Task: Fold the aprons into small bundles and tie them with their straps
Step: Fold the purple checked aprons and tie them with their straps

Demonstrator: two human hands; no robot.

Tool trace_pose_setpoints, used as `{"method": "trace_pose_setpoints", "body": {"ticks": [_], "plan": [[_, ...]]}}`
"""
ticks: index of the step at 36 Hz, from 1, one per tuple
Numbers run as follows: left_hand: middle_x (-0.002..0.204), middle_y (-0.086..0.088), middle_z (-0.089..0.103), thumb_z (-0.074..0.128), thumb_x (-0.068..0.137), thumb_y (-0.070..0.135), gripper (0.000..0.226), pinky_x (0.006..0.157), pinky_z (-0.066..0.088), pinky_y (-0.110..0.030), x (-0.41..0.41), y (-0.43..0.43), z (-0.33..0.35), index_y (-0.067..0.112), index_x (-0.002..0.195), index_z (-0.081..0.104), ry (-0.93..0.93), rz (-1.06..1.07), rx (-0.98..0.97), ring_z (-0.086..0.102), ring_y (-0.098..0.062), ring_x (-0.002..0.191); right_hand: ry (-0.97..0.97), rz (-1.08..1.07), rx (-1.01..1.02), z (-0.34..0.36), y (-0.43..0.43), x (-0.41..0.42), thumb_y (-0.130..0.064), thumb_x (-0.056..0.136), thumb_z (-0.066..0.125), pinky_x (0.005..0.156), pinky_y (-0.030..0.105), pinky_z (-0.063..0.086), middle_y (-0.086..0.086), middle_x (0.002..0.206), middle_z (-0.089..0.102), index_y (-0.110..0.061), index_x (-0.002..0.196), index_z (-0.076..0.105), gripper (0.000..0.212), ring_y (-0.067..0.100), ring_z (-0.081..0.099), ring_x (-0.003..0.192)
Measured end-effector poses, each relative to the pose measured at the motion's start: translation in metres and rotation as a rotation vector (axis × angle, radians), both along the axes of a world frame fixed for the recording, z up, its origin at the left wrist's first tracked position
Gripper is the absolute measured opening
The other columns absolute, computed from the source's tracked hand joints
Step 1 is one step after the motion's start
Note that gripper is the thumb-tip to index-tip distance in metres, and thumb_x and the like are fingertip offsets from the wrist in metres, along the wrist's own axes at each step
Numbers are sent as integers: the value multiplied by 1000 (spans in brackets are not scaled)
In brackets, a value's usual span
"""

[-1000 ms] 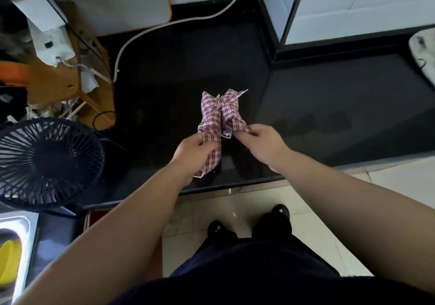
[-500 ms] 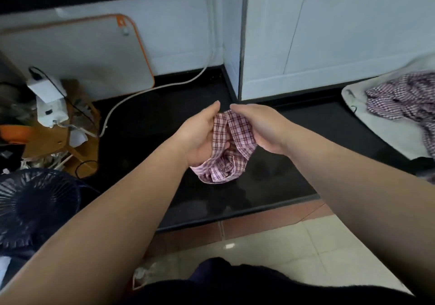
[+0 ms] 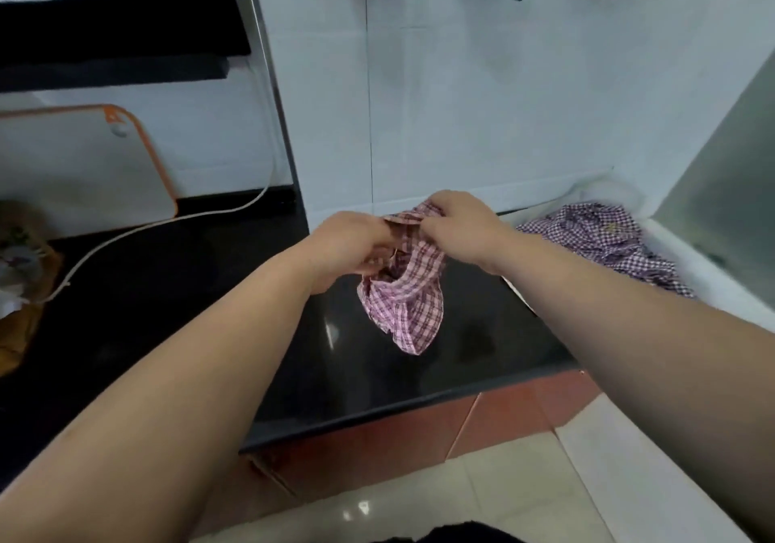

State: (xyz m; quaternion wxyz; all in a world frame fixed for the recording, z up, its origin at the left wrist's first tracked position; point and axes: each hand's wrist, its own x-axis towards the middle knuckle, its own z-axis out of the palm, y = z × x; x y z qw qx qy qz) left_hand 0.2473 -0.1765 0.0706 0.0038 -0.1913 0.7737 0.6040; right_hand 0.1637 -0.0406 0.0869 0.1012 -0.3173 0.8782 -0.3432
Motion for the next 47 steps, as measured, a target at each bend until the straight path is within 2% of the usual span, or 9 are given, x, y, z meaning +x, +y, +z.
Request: {"method": "trace_pose_setpoints", "body": {"ticks": [4,8,14,22,27,34,37,42,47], "plan": [[86,6,57,73,77,22,24,66,44,-24,-17,26,-1,16,95,59,140,81,-590,54,-14,81,-44,74,-33,23,22,-18,-2,85,46,47,14,28,-6,66,46,-16,63,47,27,10,41,62],[134,-2,49,63,84,11,61,100,35,-24,-45,49,10,17,140,39,290,-68,-513,45,-17,126,-81,144,62,40,38,-31,-4,83,53,53,24,31,-2,68,49,-11,70,55,15,9,44,62],[86,0,64,54,91,13,11,75,44,-33,-86,62,26,13,95,64,225,-192,-477,58,-19,83,74,-29,160,40,69,-63,-13,78,63,55,27,35,-2,76,50,-11,90,54,15,15,48,71],[87,-4,64,51,94,16,11,96,46,-48,-137,59,39,16,85,57,167,-116,-266,62,-30,99,-219,-353,-258,31,103,-106,-12,88,59,54,25,34,2,63,53,-14,72,59,17,16,47,58],[94,0,66,66,88,21,14,79,44,-31,-162,56,71,18,101,59,255,-271,-244,60,-14,87,-365,-396,-592,57,87,-129,-8,82,55,76,45,42,19,87,67,-3,88,64,11,32,57,86],[78,-1,59,57,96,21,11,73,52,-24,-197,69,117,13,91,62,432,-389,-36,60,-15,81,-323,-394,-771,102,96,-155,-4,88,48,62,38,28,3,45,53,-6,70,52,18,26,39,65],[68,1,46,46,101,25,24,57,50,-20,-217,82,142,11,86,58,469,-406,75,55,-13,72,-321,-384,-842,130,109,-167,-3,86,51,68,39,38,3,41,46,-3,74,53,12,24,45,54],[55,6,50,37,104,29,32,69,45,-25,-256,103,177,13,81,53,511,-376,218,57,-13,69,-390,-294,-939,167,137,-192,-5,91,51,66,36,47,0,43,38,-7,74,49,17,18,39,47],[63,3,56,40,104,22,31,71,43,-29,-291,133,207,11,78,54,620,-297,120,52,-10,62,-121,-266,-946,198,165,-235,-8,94,56,63,35,45,1,52,49,-12,79,54,16,13,46,47]]}}
